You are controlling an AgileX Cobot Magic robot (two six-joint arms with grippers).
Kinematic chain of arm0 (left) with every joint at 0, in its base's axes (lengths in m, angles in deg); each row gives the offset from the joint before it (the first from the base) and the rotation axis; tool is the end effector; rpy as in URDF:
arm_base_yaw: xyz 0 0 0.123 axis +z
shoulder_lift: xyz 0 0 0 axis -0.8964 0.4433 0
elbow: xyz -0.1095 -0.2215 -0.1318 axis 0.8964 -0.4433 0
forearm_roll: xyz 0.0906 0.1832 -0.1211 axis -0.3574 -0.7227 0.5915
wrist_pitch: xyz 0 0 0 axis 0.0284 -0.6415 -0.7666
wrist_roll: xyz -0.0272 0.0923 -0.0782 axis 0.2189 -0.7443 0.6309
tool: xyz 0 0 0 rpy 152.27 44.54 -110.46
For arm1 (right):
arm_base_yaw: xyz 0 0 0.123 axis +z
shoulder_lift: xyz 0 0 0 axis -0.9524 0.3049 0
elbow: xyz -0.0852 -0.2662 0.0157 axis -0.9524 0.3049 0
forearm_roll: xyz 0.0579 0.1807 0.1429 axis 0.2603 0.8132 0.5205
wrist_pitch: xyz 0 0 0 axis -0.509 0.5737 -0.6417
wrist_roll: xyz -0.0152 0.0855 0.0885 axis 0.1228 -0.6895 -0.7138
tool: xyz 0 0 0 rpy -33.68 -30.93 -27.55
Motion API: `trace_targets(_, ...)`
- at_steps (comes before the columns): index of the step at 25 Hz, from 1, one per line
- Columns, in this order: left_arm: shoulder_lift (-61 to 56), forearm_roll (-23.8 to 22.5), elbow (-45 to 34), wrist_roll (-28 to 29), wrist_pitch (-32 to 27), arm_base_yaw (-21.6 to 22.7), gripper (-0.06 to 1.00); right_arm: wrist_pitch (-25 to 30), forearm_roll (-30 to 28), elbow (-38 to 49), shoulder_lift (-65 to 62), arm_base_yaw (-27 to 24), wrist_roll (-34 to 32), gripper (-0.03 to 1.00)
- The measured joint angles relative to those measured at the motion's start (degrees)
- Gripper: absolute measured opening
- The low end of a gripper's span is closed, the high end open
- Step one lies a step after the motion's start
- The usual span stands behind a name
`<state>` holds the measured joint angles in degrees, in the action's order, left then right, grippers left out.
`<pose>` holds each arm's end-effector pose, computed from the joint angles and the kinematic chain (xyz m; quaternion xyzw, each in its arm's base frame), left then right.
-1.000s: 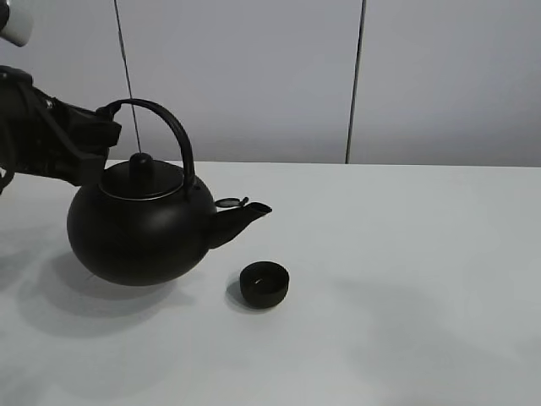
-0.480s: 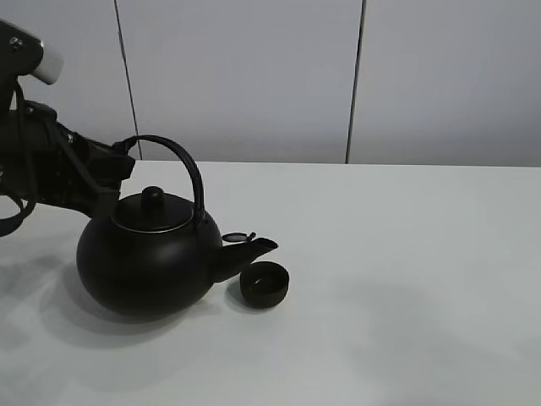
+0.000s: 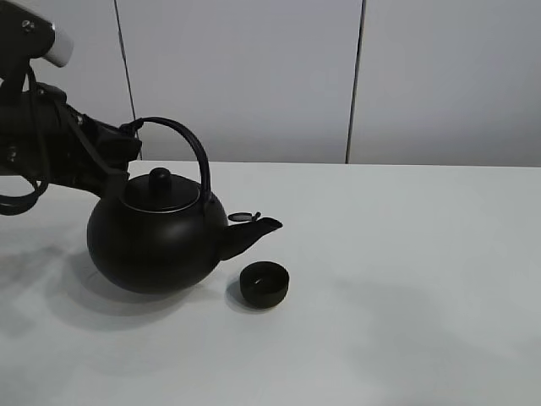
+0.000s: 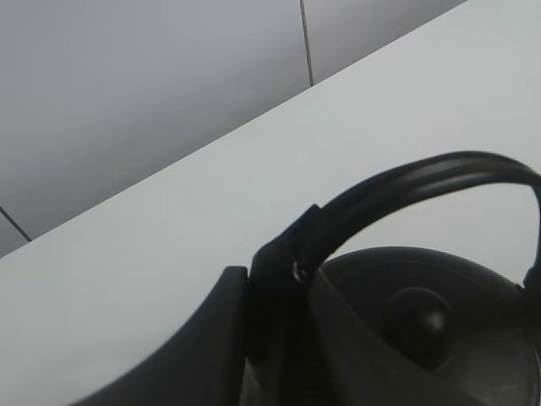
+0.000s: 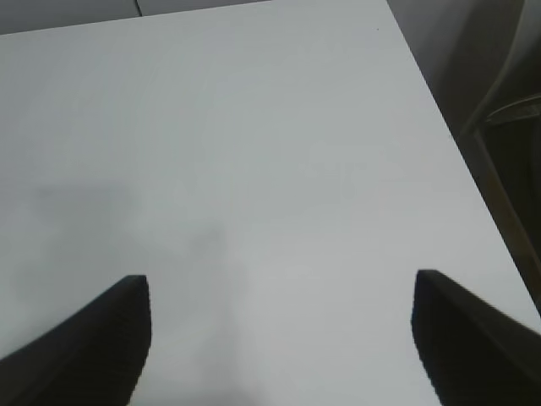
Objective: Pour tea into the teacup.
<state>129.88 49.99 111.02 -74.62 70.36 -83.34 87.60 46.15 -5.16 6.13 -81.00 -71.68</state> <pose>0.2965 -0.1354 0.1743 0.3306 0.7488 -0.0958 0.5665 0.0207 -0.0082 0.2436 0.0734 0.8688 -0.0561 0.4865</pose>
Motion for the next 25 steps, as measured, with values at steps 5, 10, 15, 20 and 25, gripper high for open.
trace_targets(5,0.0,0.0,0.0,-1.7,-0.6,0.0,0.13,0.0,0.0,0.0,0.0,0.0,0.0,0.58)
trace_targets(10,0.0,0.3,0.0,-3.4,-0.8,0.0,0.13,0.1,0.0,0.0,0.0,0.0,0.0,0.58)
trace_targets(15,0.0,0.7,0.0,-3.6,-0.9,0.0,0.13,0.1,0.0,0.0,0.0,0.0,0.0,0.58)
trace_targets(20,0.0,0.9,0.0,-4.7,-1.7,0.0,0.13,0.1,0.0,0.0,0.0,0.0,0.0,0.58)
trace_targets(25,0.0,1.2,0.0,-6.4,-2.6,0.0,0.13,0.1,0.0,0.0,0.0,0.0,0.0,0.58)
